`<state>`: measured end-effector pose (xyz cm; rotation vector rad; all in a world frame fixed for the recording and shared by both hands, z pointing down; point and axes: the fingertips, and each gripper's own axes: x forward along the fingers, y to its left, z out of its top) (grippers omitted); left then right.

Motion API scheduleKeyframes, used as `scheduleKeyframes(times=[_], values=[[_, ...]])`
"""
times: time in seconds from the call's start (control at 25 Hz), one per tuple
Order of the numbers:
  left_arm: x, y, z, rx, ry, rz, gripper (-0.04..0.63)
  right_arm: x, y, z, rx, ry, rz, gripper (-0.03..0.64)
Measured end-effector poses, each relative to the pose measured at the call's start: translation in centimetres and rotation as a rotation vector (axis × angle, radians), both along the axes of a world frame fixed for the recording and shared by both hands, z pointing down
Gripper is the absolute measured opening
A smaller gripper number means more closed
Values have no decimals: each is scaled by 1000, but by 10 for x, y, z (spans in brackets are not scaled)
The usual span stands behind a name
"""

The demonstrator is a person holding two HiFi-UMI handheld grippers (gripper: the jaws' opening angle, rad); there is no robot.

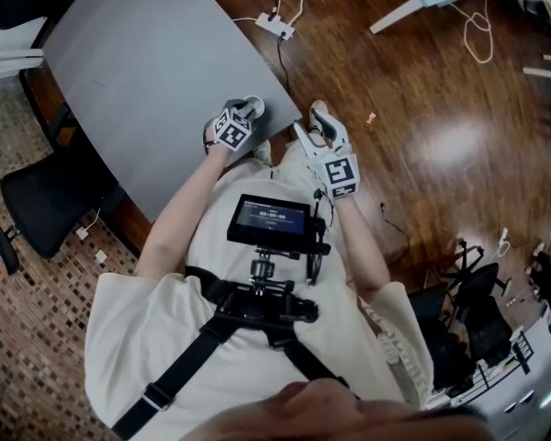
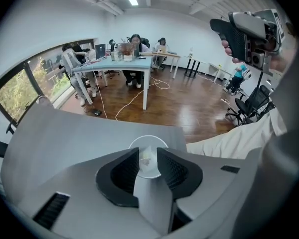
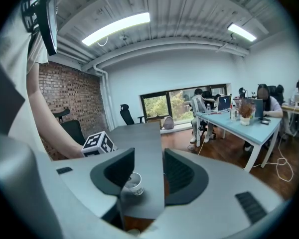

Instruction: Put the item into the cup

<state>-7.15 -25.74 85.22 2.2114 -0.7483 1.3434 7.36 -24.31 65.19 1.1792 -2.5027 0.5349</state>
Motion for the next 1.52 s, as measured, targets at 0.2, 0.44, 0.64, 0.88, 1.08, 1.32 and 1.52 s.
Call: scheduleKeyframes(times=[0.2,0.44,0.64,0.88,1.08,1.32,1.52], values=[[11,-3,-22,31,72,-20,115,7,-5,-1,3,6,10,201],[11,0,-72,110,212,-72,124,3,3,-8,32,18,19,201],[-13,22,-122,179,346,-125,124,-18,33,-19,51,45,25,201],[-41,58,-164,233,444,-191,124,-26,64,-34,81,64,57,201],[-59,79,-200,289,515,-264,124,-27,84,-50,132,52,67,201],[-68,120,-225,334,533,-323,123,-19,132,-51,133,12,60,201],[-55,164,-245,378,529,-347,123,-2,181,-62,133,3,58,201]])
